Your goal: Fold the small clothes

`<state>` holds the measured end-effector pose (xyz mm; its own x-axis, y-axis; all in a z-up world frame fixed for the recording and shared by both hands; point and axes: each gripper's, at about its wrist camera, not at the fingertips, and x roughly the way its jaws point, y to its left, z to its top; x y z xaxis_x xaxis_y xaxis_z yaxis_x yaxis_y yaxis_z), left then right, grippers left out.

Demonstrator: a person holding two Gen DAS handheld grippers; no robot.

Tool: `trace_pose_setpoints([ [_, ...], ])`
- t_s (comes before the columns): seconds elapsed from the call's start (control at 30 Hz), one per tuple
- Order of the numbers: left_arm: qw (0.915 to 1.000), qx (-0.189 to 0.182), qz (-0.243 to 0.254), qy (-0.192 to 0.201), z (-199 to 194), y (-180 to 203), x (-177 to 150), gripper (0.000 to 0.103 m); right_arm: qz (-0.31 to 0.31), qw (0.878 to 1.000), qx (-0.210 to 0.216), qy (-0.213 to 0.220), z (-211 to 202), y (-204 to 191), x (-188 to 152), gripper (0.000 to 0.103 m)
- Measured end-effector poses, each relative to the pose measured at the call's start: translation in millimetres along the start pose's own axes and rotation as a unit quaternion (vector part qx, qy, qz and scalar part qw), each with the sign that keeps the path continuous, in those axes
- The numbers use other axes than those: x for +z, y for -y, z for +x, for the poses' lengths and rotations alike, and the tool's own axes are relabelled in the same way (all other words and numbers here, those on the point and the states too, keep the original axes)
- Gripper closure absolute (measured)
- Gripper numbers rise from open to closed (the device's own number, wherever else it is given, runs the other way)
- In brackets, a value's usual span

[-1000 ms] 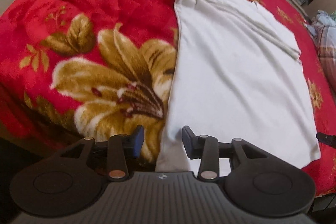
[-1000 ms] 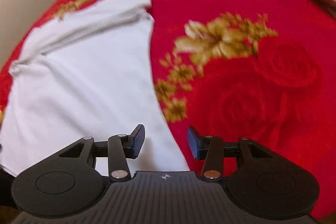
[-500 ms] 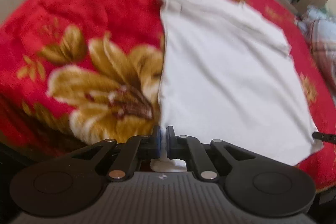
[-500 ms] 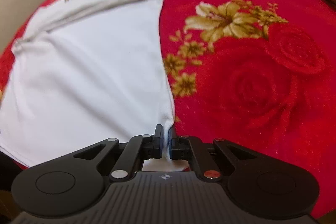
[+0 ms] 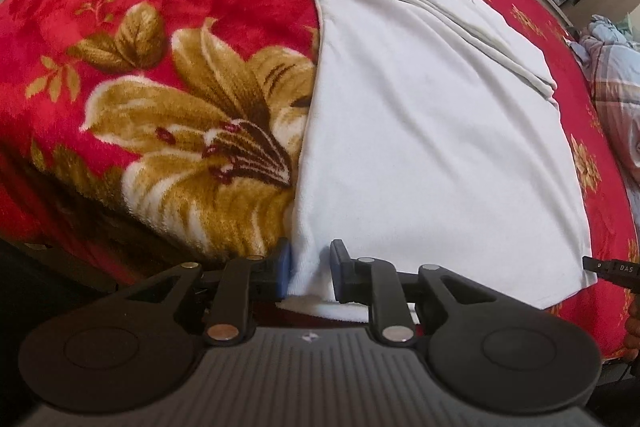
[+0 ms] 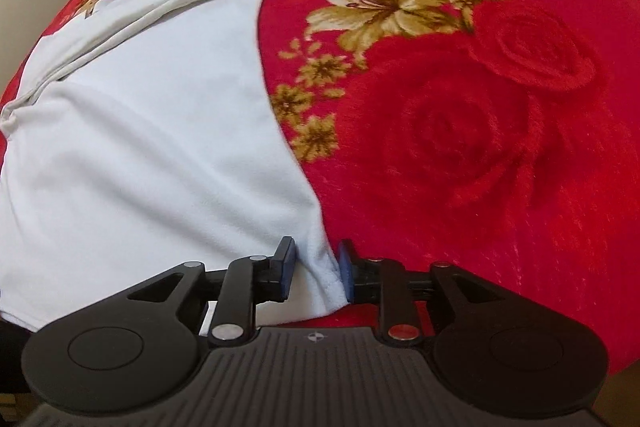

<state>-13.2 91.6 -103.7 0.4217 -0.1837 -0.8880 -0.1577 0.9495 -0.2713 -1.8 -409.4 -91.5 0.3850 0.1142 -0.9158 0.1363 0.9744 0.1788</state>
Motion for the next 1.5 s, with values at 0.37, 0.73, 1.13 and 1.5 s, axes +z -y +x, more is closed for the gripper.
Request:
trace_pose_setpoints([
  [0.37,0.9902,-0.029,0.06,0.123,-74.7,20.3,25.5,0.097,0.012,0.992,0.078,0.097,-63.6,-11.5,16.4,0.098],
  [0.73,0.9553,-0.131,0.087,0.25,-254.2,7.8,21.3,0.098,0.082,0.929,0.232,0.276,-220.6,15.1,-18.8,0.1],
  [1.13,0.9822,-0.131,-0.009,0.134,-121.5,-22.3,142.2,0.098,0.115,0.943,0.217,0.225,-176.6,13.2,48.8,0.1],
  [1.5,0.9915,-0.096,-0.009,0.087,30.0,-46.9,247.8,0.065,0.126,0.977,0.118,0.128,11.7,-1.2,167.3,0.097],
])
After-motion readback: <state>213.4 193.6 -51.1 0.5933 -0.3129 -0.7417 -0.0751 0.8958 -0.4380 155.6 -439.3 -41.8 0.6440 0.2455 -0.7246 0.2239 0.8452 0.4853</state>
